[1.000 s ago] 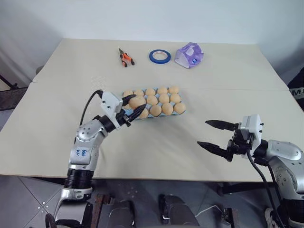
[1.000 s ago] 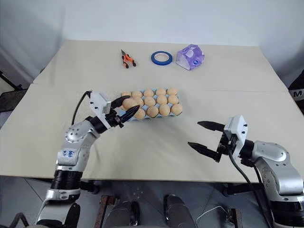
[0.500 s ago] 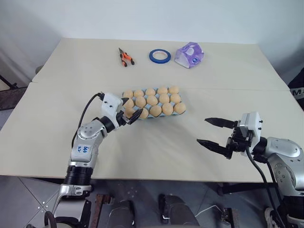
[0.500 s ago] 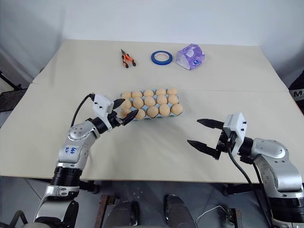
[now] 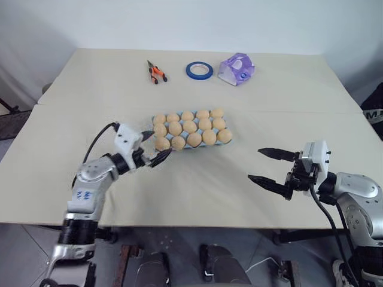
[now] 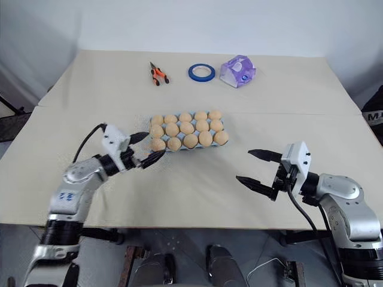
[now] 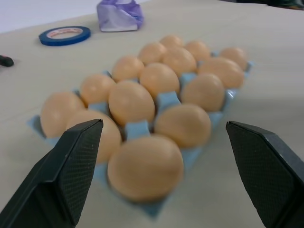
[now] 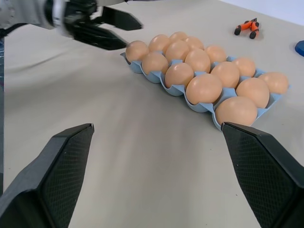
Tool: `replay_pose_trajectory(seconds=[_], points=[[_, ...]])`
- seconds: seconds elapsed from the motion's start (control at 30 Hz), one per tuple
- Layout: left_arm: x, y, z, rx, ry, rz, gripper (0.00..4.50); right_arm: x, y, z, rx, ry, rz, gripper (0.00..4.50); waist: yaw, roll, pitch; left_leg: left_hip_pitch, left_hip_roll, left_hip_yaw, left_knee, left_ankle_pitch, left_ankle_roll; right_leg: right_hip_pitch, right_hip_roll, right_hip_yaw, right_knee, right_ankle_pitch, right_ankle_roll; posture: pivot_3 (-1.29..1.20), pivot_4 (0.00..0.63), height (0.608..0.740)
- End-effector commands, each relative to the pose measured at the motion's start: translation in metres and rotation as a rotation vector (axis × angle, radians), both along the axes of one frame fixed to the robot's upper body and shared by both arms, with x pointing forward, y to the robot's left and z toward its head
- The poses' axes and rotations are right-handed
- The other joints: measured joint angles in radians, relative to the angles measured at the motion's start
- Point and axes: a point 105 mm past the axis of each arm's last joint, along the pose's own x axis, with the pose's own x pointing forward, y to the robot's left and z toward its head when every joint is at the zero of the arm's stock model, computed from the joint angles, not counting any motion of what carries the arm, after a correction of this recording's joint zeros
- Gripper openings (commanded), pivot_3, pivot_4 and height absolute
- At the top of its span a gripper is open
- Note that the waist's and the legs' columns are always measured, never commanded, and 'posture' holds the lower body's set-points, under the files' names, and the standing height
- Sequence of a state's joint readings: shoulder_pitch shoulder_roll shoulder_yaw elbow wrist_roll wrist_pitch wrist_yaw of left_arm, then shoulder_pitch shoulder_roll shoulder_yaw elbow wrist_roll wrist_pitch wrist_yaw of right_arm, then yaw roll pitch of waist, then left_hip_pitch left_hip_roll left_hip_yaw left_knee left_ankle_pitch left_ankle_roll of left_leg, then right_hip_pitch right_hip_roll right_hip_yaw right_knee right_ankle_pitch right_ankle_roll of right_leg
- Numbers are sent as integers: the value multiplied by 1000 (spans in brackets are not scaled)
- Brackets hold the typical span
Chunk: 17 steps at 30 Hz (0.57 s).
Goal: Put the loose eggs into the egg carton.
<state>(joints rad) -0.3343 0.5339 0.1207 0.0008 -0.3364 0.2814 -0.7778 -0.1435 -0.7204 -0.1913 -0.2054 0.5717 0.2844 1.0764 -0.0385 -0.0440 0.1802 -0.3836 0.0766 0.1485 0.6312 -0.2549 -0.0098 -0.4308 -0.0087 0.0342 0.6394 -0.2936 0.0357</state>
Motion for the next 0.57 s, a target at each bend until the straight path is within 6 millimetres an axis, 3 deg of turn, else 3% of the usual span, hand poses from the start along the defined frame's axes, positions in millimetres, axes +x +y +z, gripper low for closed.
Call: replay_pose_trajectory(seconds=[0.03, 0.13, 0.23, 0.57], points=[[-8, 37, 34, -36, -73, -13, 4419, 0, 1, 10, -6, -42, 25, 4500, 2, 0, 0, 0, 0, 0, 0, 0, 0, -1, 0, -1, 1, -1, -1, 0, 150, 740], [-8, 61, 40, -13, -51, -12, 4419, 3, 1, 13, -10, -53, 40, 4500, 3, 0, 0, 0, 0, 0, 0, 0, 0, 0, 0, -1, 0, -1, -2, 0, 150, 740], [-7, 72, 42, 8, -45, -46, 4419, 7, 2, 14, -31, -55, 64, 4500, 7, 0, 0, 0, 0, 0, 0, 0, 0, 0, -1, -1, -2, -2, -3, 0, 150, 740], [-9, 58, 33, 47, -65, -205, 4419, 20, 15, 12, -69, -72, 154, 4500, 8, 0, 0, -5, 1, 1, -1, -2, -1, -7, 0, -1, -1, -2, -3, 0, 150, 740]])
